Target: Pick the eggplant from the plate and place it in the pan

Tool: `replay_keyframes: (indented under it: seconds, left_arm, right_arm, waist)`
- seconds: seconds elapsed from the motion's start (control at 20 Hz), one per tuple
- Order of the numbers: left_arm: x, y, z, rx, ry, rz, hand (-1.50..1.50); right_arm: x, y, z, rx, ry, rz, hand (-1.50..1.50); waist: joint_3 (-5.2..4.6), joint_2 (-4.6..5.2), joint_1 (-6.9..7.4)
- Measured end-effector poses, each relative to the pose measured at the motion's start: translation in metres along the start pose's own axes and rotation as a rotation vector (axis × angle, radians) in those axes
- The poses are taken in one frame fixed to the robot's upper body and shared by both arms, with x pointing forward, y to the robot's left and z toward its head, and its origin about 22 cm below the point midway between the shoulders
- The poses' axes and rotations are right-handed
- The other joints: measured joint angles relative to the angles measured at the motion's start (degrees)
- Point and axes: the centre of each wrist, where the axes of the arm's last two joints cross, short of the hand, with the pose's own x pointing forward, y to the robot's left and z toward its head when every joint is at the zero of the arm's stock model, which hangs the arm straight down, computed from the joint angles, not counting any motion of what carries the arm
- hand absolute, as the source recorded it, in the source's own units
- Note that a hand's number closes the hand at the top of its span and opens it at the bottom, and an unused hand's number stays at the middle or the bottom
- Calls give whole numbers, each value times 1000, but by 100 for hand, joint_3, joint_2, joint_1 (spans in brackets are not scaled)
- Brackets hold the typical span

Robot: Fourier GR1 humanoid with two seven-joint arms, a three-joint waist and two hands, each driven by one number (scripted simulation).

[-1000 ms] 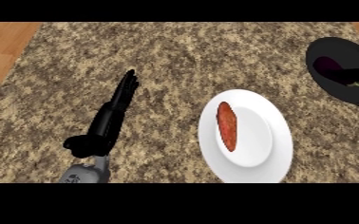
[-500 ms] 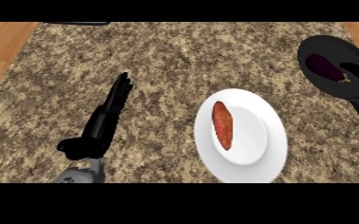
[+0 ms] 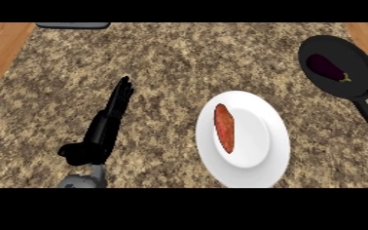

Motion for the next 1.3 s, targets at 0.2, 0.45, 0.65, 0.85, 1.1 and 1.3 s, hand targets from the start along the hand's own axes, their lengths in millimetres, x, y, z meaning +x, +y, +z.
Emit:
replay_keyframes:
  seconds: [0.2, 0.45, 0.65, 0.85, 1.1, 1.3]
  left_arm:
    - [-1, 1, 3, 2, -1, -2, 0]
    - [-1, 3, 2, 8, 5, -2, 0]
    - [-3, 2, 3, 12, 11, -1, 0]
    - [4, 6, 2, 14, 5, -2, 0]
    - [-3, 11, 6, 20, 10, -2, 0]
    - [-4, 6, 8, 22, 12, -6, 0]
  right_arm:
    - [-9, -8, 9, 53, -34, -28, -150]
    - [-25, -22, 26, 98, -57, -11, -150]
    - [-31, -22, 32, 108, -56, 11, -150]
    - [-38, -26, 39, 125, -50, 34, -150]
    - [-41, -30, 44, 123, -48, 70, -150]
    - [-41, -34, 45, 118, -36, 92, -150]
  waist:
    - [-6, -18, -16]
    - [-11, -35, -52]
    - [-13, -45, -64]
    - [-15, -55, -77]
    - [-19, -62, -96]
    - [-20, -67, -103]
